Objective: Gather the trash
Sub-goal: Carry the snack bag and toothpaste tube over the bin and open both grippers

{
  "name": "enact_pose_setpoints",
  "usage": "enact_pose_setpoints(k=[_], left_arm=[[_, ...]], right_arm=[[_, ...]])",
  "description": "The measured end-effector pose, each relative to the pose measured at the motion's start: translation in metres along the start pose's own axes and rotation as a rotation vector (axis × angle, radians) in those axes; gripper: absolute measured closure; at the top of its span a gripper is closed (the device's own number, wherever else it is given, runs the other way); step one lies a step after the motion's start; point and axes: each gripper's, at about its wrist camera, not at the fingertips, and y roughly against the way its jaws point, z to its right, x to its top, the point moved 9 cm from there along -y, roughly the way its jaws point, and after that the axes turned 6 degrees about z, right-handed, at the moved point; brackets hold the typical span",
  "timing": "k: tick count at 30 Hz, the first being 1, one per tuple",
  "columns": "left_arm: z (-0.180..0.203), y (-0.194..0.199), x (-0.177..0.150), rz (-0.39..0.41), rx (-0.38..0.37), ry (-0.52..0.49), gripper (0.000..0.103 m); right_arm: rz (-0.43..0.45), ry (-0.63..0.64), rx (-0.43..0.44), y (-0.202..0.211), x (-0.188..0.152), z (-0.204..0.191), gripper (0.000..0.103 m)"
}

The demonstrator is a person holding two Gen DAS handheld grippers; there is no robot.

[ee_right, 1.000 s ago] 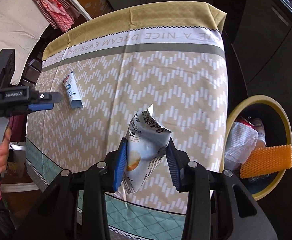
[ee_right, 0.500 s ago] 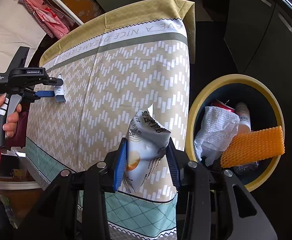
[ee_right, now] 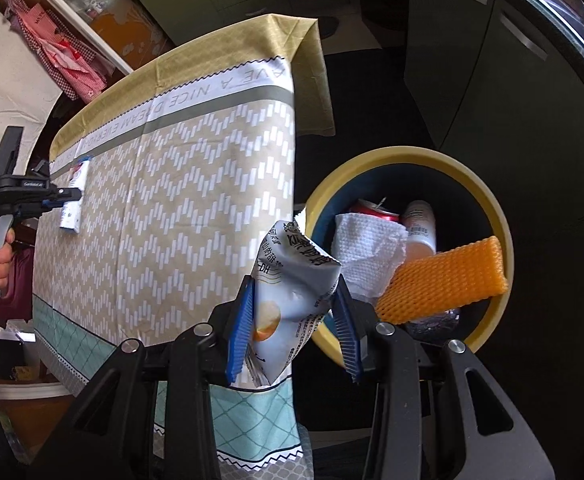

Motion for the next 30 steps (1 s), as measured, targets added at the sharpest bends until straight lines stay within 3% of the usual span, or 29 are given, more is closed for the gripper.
enact_pose_setpoints(k=[7, 10, 11, 17, 22, 30], left_arm=[[0.024, 0.037, -0.018, 0.027, -0.051, -0.142, 0.083], [0.044, 0.051, -0.034, 0.030, -0.072, -0.210, 0.083], [0.053, 0.053, -0.039, 0.029, -0.079, -0.232, 0.083], [0.113, 0.059, -0.077, 0.004, -0.110, -0.382, 0.083], [0.169, 0.054, -0.103, -0.023, -0.134, -0.490, 0.083], [0.278, 0.020, -0.138, -0.074, -0.175, -0.641, 0.083]], right_arm=[[0.015, -0.069, -0.151, -0.010, 0.020, 0.057, 0.064], [0.022, -0.084, -0.216, -0.018, 0.029, 0.078, 0.057], [0.022, -0.096, -0.224, -0.019, 0.031, 0.084, 0.050], [0.064, -0.120, -0.204, -0.001, 0.028, 0.097, 0.049], [0.133, -0.108, -0.137, 0.036, 0.002, 0.094, 0.049], [0.161, -0.110, -0.131, 0.078, -0.081, 0.114, 0.049]])
